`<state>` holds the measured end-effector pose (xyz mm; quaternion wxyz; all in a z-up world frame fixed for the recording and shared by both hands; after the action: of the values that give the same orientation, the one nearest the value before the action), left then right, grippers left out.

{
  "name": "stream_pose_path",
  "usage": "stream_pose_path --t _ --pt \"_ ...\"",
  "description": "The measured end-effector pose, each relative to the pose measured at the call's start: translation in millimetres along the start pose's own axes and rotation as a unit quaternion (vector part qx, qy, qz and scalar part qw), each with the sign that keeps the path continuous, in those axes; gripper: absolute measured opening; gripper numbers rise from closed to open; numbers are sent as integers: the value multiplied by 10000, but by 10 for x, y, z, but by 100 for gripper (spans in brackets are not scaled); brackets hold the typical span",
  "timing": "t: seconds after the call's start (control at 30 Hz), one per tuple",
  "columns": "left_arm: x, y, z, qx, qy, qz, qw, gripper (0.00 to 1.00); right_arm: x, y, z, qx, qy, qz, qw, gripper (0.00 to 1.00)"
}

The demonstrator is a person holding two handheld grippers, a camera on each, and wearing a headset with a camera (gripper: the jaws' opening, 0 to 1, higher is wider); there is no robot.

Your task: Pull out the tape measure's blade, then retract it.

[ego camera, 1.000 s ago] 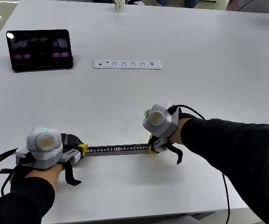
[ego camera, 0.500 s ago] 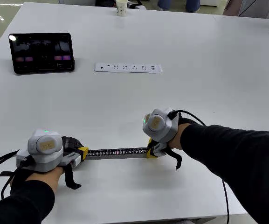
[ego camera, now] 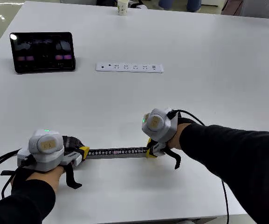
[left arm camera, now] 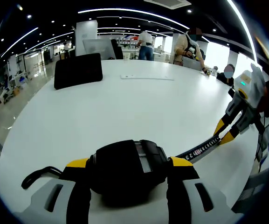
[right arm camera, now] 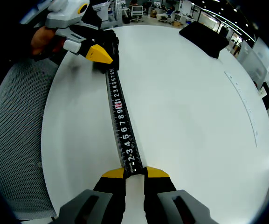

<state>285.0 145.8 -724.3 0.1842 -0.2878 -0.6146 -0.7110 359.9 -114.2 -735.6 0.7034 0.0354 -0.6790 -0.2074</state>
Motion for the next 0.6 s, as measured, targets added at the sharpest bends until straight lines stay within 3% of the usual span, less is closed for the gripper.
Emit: stream_pose_path --t 0.6 --pt "39 2 -25 11 -5 4 10000 61 -12 37 27 -66 -19 -20 10000 11"
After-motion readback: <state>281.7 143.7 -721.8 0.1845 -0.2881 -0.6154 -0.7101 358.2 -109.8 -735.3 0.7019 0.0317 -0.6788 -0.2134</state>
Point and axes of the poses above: the centre of the closed fingertips' face, and the gripper's own axes: x roughly backward along the fingers, z roughly to its left, y roughly out of its top, the point moved 8 cm from there along x, roughly backward along the fingers, and after that the axes turned 10 degrees about -x, right-handed, at the moved point
